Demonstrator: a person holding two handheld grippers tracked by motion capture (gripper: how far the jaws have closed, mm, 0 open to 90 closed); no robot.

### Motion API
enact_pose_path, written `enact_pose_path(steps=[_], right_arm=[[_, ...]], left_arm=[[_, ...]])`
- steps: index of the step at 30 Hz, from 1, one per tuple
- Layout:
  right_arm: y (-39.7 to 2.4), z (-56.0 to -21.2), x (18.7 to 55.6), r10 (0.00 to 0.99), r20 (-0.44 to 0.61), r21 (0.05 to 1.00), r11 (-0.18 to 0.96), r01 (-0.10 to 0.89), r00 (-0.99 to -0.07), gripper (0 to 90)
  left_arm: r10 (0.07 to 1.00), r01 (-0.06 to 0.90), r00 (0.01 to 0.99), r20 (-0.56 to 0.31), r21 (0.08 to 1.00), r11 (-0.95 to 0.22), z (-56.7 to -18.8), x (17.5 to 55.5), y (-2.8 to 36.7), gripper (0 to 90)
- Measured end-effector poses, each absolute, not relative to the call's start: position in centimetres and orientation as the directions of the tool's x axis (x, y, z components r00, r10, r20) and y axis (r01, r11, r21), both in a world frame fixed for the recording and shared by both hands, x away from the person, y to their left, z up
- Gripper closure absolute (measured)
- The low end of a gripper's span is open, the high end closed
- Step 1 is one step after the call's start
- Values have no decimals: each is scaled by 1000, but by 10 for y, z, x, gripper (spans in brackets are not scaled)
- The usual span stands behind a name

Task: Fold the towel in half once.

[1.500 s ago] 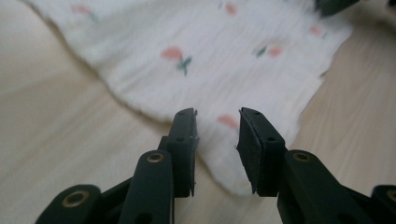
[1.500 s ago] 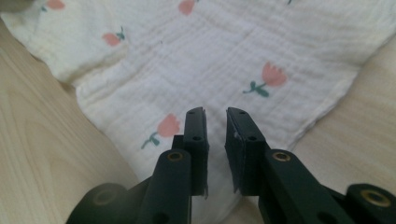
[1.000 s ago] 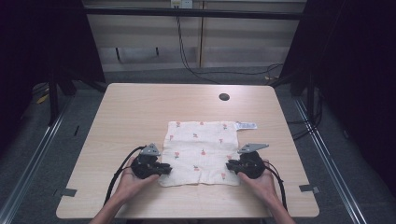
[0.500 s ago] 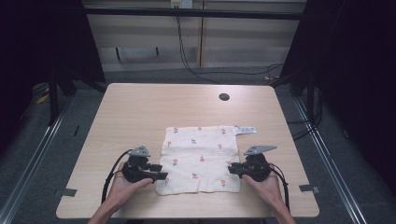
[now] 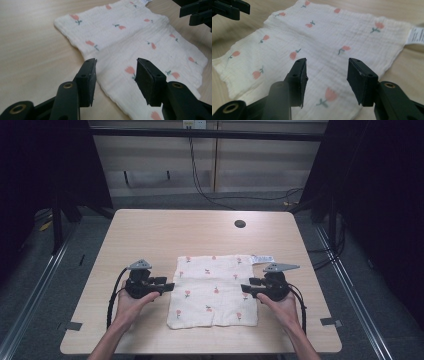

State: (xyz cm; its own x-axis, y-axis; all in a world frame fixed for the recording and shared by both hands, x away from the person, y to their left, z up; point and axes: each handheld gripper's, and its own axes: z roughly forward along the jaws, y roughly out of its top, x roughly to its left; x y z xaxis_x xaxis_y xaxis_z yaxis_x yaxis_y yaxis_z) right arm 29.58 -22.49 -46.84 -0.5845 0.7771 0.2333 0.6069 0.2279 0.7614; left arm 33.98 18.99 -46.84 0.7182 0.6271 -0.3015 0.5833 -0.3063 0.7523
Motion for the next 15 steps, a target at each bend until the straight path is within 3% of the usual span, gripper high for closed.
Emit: enact_pose_path(steps=[2, 4, 9, 15], right_arm=[[-224, -467, 299, 775, 226, 766, 232, 599, -590, 505], [-224, -465, 310, 773, 229, 766, 232, 599, -592, 525], [-215, -478, 324, 777, 207, 732, 280, 621, -595, 562], [-205, -494, 337, 791, 160, 701, 330, 632, -590, 525]], left_arm=[[631, 581, 716, -298, 755, -303, -466, 342, 188, 518], [607, 598, 712, -354, 758, -259, -463, 346, 183, 529], [617, 587, 731, -291, 729, -351, -476, 359, 164, 581], [611, 582, 752, -245, 682, -443, -499, 364, 158, 627]])
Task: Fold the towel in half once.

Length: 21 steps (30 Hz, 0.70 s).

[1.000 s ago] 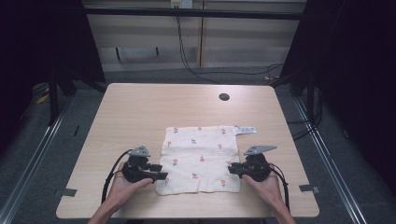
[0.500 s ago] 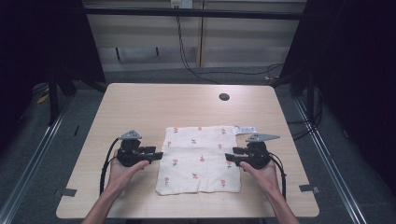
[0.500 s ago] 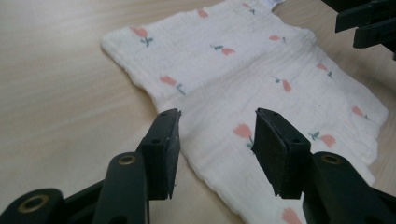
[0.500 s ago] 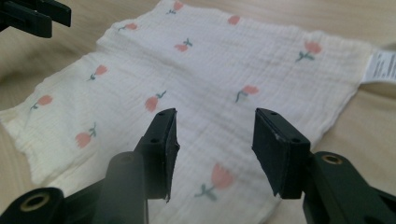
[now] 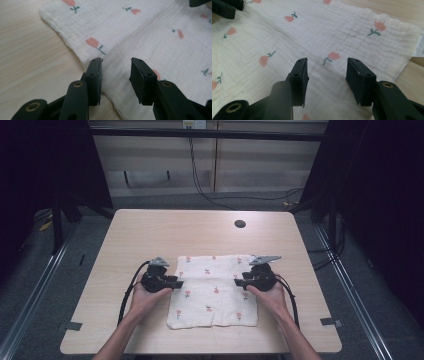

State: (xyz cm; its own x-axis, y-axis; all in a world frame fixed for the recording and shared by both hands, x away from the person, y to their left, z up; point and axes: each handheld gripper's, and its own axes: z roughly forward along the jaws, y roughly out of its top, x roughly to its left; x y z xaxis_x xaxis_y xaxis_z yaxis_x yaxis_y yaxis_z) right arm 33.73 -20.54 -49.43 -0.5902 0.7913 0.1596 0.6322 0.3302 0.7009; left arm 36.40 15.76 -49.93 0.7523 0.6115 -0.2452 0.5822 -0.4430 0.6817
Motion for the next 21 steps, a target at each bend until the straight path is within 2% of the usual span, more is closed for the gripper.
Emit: enact_pose_path(steps=[1, 2, 3, 4, 6, 7, 8, 9, 15, 21], right_arm=[[-200, -498, 337, 790, 145, 678, 360, 641, -596, 576], [-200, -498, 337, 790, 145, 678, 360, 641, -596, 576], [-196, -500, 335, 788, 109, 681, 385, 623, -606, 634], [-196, -500, 335, 788, 109, 681, 385, 623, -606, 634], [-196, -500, 335, 787, 124, 682, 375, 628, -605, 718], [-196, -501, 333, 791, 128, 684, 366, 631, -598, 808], [-196, -501, 333, 791, 128, 684, 366, 631, -598, 808], [-197, -501, 332, 787, 128, 680, 373, 631, -603, 863], [-199, -499, 328, 778, 142, 664, 383, 641, -612, 893], [-202, -497, 307, 751, 159, 645, 412, 644, -640, 894]], left_arm=[[605, 579, 758, -245, 680, -450, -499, 363, 157, 677], [605, 579, 758, -245, 680, -450, -499, 363, 157, 699], [603, 557, 769, -211, 685, -469, -500, 360, 155, 743], [603, 557, 769, -211, 685, -469, -500, 360, 155, 765], [608, 556, 767, -206, 685, -470, -501, 359, 154, 793], [607, 548, 771, -193, 685, -479, -501, 358, 154, 842], [607, 548, 771, -193, 685, -479, -501, 358, 154, 857], [606, 547, 771, -195, 690, -474, -501, 357, 154, 877], [589, 535, 788, -181, 674, -509, -499, 351, 155, 891], [570, 550, 791, -222, 664, -506, -498, 333, 168, 888]])
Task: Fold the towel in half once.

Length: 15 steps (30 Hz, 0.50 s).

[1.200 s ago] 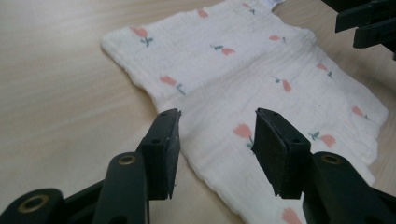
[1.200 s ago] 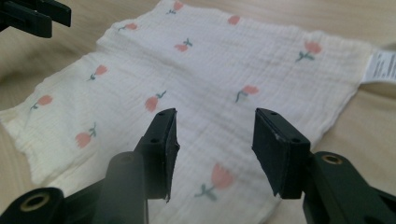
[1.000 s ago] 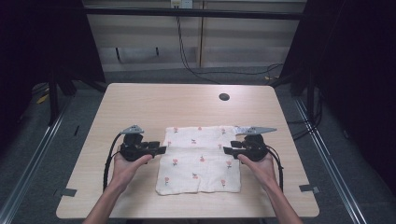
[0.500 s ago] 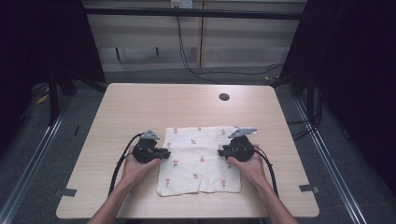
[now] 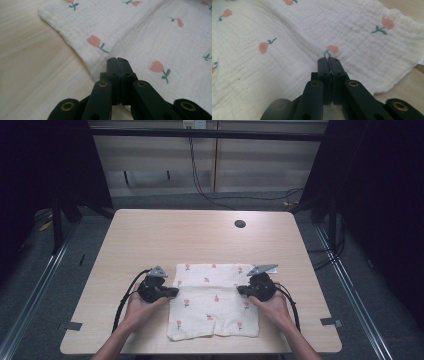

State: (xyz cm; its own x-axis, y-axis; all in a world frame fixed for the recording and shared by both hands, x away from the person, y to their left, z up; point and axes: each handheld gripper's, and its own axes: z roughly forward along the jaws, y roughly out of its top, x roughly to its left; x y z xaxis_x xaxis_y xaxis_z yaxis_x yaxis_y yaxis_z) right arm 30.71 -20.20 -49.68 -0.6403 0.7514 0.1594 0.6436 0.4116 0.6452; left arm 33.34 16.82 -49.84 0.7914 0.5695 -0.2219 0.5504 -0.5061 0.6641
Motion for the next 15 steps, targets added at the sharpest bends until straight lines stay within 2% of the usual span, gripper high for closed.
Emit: enact_pose_path(steps=[4, 5, 8, 10, 15], right_arm=[[-204, -496, 301, 743, 181, 634, 413, 654, -644, 880], [-204, -493, 299, 733, 183, 628, 425, 652, -655, 804], [-207, -490, 300, 733, 194, 643, 407, 649, -652, 785], [-219, -482, 313, 765, 209, 691, 326, 645, -610, 748], [-230, -477, 340, 809, 162, 717, 297, 631, -565, 701]], left_arm=[[559, 559, 794, -241, 652, -512, -497, 327, 170, 879], [546, 548, 804, -235, 649, -528, -495, 325, 170, 832], [544, 541, 806, -234, 664, -516, -493, 326, 174, 800], [547, 548, 798, -254, 684, -482, -490, 332, 178, 775], [569, 558, 777, -270, 713, -424, -484, 350, 183, 750]])
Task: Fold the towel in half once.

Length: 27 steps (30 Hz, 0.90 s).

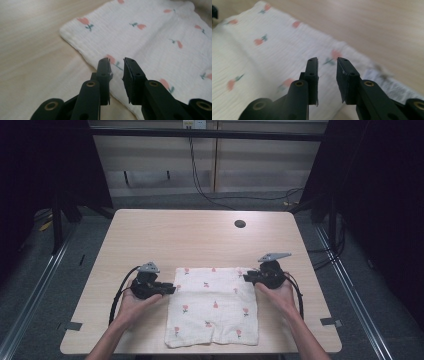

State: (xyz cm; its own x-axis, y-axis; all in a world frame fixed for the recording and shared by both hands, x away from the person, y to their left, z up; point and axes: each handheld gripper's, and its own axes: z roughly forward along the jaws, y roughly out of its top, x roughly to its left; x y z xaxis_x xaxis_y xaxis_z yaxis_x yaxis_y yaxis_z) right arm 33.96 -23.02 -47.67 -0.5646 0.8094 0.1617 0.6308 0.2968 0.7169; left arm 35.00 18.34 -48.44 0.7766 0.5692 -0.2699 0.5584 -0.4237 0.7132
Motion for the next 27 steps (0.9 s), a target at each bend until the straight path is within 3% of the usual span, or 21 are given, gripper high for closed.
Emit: enact_pose_path(steps=[7, 10, 12, 13, 17, 25, 27], right_arm=[[-242, -491, 379, 853, 151, 679, 277, 680, -499, 574], [-248, -494, 382, 869, 129, 678, 274, 682, -478, 559], [-252, -493, 383, 864, 183, 690, 227, 687, -470, 558], [-250, -496, 383, 866, 146, 678, 265, 686, -478, 562], [-249, -502, 383, 862, 163, 675, 258, 692, -480, 577], [-237, -503, 379, 827, 190, 670, 285, 686, -529, 815], [-236, -503, 379, 826, 194, 667, 285, 689, -529, 828]], left_arm=[[624, 614, 725, -291, 683, -395, -492, 379, 189, 671], [639, 620, 714, -288, 683, -385, -495, 383, 192, 657], [644, 632, 706, -293, 671, -388, -498, 387, 192, 622], [650, 635, 701, -294, 672, -382, -499, 388, 192, 610], [668, 640, 685, -289, 676, -364, -501, 393, 191, 593], [651, 645, 690, -317, 678, -353, -502, 409, 181, 556], [648, 645, 689, -325, 682, -344, -505, 410, 178, 551]])
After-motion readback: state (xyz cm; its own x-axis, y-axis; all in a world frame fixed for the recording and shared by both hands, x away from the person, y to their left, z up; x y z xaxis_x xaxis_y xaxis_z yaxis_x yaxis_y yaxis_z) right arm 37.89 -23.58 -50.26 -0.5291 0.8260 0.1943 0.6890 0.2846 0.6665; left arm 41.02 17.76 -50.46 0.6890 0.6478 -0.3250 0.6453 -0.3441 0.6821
